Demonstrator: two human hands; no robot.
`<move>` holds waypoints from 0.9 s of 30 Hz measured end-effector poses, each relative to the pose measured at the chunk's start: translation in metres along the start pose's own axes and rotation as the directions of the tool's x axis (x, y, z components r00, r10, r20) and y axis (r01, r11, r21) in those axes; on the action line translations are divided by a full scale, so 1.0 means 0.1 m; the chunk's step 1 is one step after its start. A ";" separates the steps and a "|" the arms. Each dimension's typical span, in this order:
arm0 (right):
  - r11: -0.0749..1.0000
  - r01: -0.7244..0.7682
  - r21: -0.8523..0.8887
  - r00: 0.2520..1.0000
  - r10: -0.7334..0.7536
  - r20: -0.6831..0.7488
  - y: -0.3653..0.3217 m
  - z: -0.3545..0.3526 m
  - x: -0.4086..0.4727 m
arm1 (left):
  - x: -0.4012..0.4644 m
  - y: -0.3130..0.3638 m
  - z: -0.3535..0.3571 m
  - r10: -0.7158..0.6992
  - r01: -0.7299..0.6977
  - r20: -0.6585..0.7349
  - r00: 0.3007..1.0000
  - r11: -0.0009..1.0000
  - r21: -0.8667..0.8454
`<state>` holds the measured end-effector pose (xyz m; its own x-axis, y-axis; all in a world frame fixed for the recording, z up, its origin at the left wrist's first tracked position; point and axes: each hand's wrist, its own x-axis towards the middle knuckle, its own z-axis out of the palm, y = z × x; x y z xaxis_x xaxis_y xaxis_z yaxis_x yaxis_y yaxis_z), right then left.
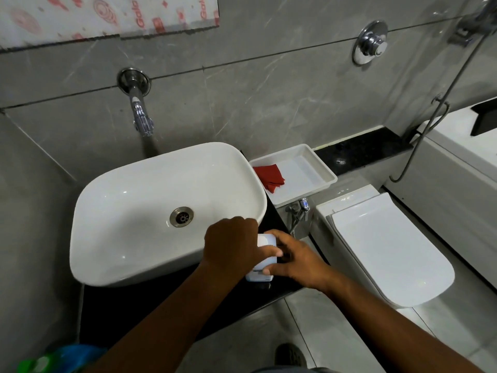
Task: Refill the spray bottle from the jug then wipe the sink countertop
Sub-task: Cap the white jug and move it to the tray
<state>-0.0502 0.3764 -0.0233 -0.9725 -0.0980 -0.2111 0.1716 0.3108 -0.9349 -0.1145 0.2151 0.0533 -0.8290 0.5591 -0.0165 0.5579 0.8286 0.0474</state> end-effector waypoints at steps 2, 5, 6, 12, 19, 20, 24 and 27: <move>1.000 -0.011 0.003 1.000 0.011 -0.006 0.00 0.01 -0.01 | 0.04 -0.05 0.03 0.129 -0.129 0.095 0.987 0.992 -0.011; 1.000 -0.016 0.011 1.000 0.016 -0.020 -0.01 0.01 -0.01 | 0.08 -0.16 -0.07 0.314 -0.308 0.101 0.944 0.949 -0.064; 1.000 -0.019 0.008 1.000 0.019 -0.019 -0.01 0.01 -0.01 | 0.08 -0.19 -0.08 0.313 -0.307 0.080 0.947 0.949 -0.072; 0.999 -0.021 -0.039 1.000 0.021 -0.011 -0.06 0.04 -0.01 | 0.04 0.04 -0.07 0.126 -0.122 0.108 0.986 0.991 -0.047; 0.952 -0.032 -0.304 0.993 0.065 0.100 -0.14 -0.14 0.08 | 0.10 0.07 -0.17 0.360 -0.344 0.218 0.907 0.933 -0.106; 0.952 -0.036 -0.305 0.992 0.070 0.101 -0.14 -0.14 0.08 | 0.11 0.06 -0.16 0.343 -0.332 0.247 0.906 0.939 -0.085; 0.965 -0.058 -0.255 0.997 0.071 0.042 -0.17 -0.01 0.03 | 0.13 -0.07 -0.08 0.260 -0.242 0.204 0.944 0.964 -0.110; 0.970 -0.084 -0.230 0.992 0.061 -0.109 -0.15 0.27 0.00 | 0.07 -0.14 -0.03 0.228 -0.204 0.125 0.966 0.963 -0.176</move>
<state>-0.0486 0.3464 -0.0172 -0.9717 0.0247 -0.2349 0.2124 0.5269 -0.8230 -0.1282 0.2070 0.0553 -0.6686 0.7322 -0.1296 0.6993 0.6784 0.2251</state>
